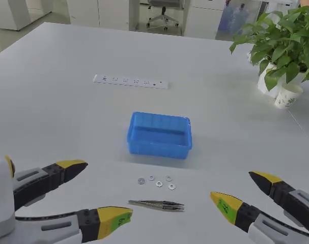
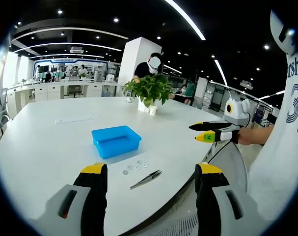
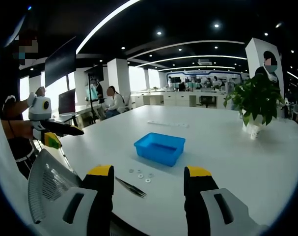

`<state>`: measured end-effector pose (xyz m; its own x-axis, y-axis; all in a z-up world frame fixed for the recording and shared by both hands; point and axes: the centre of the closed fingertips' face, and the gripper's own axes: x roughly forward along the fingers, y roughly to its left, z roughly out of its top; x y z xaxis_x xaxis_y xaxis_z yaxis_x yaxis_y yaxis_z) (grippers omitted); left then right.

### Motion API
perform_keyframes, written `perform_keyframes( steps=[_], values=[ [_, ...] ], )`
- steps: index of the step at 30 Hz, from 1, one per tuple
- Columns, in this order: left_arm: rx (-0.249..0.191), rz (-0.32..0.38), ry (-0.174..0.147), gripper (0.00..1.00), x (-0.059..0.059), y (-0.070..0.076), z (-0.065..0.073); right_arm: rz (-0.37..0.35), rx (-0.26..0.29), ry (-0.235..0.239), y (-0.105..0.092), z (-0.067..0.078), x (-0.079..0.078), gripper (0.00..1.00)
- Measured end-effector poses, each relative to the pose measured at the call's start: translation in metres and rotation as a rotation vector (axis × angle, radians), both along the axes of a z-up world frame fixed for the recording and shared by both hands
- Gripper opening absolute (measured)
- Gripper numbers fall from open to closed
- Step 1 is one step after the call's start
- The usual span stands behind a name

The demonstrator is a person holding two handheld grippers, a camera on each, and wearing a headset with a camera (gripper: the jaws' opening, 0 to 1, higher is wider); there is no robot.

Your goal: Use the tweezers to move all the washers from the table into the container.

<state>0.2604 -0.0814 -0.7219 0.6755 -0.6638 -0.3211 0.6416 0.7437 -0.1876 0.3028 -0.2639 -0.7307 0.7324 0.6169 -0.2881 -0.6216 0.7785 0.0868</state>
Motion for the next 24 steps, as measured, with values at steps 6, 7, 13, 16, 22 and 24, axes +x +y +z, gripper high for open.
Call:
perform_keyframes(
  steps=[6, 7, 13, 16, 22, 24],
  values=[
    [0.001, 0.001, 0.002, 0.78, 0.000, 0.001, -0.001, 0.003, -0.002, 0.001, 0.002, 0.000, 0.000, 0.58],
    [0.000, 0.001, 0.002, 0.78, -0.001, 0.001, -0.001, 0.005, -0.003, 0.003, 0.002, -0.001, 0.000, 0.58],
    [-0.003, 0.000, 0.017, 0.78, -0.002, 0.001, -0.007, 0.015, -0.017, 0.008, 0.004, -0.004, -0.002, 0.58],
    [0.000, -0.007, 0.024, 0.78, -0.002, 0.000, -0.010, 0.020, -0.023, 0.010, 0.005, -0.005, -0.002, 0.58],
    [-0.010, -0.017, 0.027, 0.78, 0.000, -0.003, -0.011, 0.026, -0.031, 0.018, 0.006, -0.007, -0.001, 0.58],
    [0.004, -0.022, 0.030, 0.78, 0.001, -0.003, -0.014, 0.034, -0.041, 0.020, 0.007, -0.008, -0.001, 0.58]
  ],
)
